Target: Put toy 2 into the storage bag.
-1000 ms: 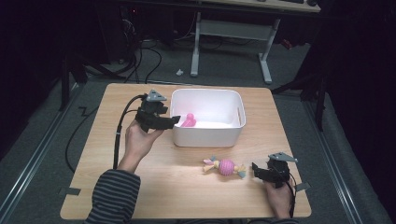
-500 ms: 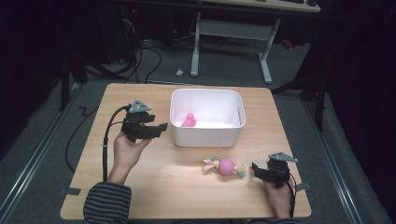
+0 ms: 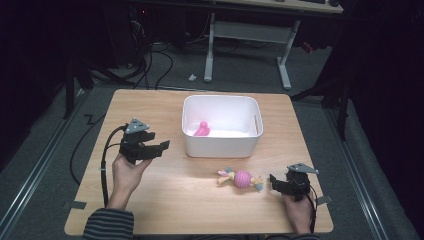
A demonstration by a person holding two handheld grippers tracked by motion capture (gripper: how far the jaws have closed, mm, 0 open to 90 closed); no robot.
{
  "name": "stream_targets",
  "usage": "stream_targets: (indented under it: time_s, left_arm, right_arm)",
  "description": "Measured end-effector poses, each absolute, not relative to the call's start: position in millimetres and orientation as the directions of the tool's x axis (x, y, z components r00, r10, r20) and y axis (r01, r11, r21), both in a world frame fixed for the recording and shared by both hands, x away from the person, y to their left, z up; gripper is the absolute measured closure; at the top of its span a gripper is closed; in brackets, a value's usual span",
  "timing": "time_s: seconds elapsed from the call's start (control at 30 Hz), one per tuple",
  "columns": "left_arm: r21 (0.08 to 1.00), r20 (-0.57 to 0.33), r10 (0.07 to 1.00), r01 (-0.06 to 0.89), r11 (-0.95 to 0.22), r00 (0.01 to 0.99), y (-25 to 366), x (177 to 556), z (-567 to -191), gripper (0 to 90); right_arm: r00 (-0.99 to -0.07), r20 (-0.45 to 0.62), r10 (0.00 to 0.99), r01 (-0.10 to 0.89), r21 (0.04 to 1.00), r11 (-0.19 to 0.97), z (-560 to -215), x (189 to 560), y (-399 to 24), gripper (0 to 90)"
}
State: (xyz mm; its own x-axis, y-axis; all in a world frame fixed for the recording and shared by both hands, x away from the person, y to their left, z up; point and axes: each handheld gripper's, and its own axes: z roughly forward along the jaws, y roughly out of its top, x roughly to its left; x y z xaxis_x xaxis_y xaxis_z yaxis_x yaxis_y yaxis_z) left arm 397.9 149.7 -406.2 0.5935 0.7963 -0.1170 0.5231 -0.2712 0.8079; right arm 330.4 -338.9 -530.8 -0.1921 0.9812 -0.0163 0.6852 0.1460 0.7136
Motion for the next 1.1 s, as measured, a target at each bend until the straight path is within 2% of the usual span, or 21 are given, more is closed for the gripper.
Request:
stream_targets:
  time_s: [0.67,1.1]
  left_arm:
    - [0.8,-0.128,0.815,0.545,-0.252,0.565,156,382,-435,33.4]
    - [0.78,-0.15,0.826,0.579,-0.239,0.543,156,376,-468,32.4]
  right_arm:
    - [-0.192,-0.017,0.981,0.685,0.714,0.146,-531,330,-339,20.0]
    - [-0.192,-0.017,0.981,0.685,0.713,0.146,-531,330,-339,20.0]
